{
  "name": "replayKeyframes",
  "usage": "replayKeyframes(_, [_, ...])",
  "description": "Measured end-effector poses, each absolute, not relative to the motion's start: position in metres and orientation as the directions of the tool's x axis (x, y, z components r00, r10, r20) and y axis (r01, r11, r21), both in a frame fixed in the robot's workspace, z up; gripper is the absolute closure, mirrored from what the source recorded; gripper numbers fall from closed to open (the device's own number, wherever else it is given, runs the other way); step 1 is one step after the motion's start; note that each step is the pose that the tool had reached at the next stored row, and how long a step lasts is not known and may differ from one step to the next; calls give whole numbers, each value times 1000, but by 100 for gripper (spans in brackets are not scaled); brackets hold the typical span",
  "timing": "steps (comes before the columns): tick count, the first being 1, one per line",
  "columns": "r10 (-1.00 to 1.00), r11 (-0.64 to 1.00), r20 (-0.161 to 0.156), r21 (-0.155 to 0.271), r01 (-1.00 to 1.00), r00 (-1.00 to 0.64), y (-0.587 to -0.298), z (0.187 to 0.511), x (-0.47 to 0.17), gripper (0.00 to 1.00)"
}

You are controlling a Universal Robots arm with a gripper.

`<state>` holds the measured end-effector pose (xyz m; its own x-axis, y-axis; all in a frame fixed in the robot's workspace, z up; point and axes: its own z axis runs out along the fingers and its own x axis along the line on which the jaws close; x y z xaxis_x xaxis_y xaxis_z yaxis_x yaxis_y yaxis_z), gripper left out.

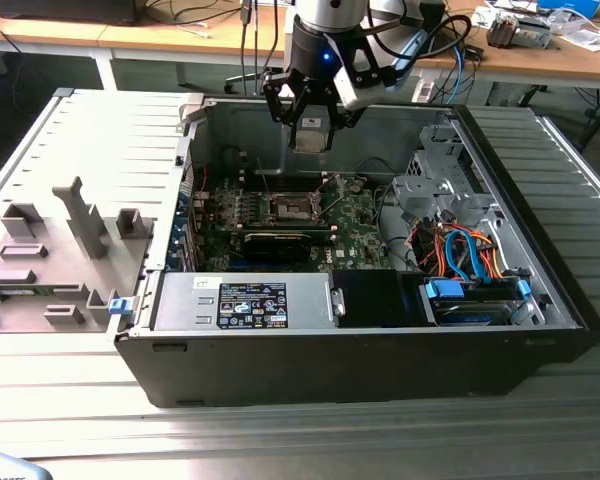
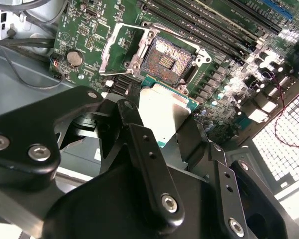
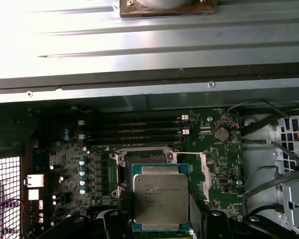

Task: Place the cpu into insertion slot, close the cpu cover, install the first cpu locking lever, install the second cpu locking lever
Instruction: 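Place the cpu into insertion slot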

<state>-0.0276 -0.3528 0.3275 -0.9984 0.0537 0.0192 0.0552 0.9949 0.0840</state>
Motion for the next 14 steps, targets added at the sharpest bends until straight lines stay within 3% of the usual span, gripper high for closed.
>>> replayKeyframes(14, [85, 993, 19, 84, 87, -996, -353, 327, -28, 46])
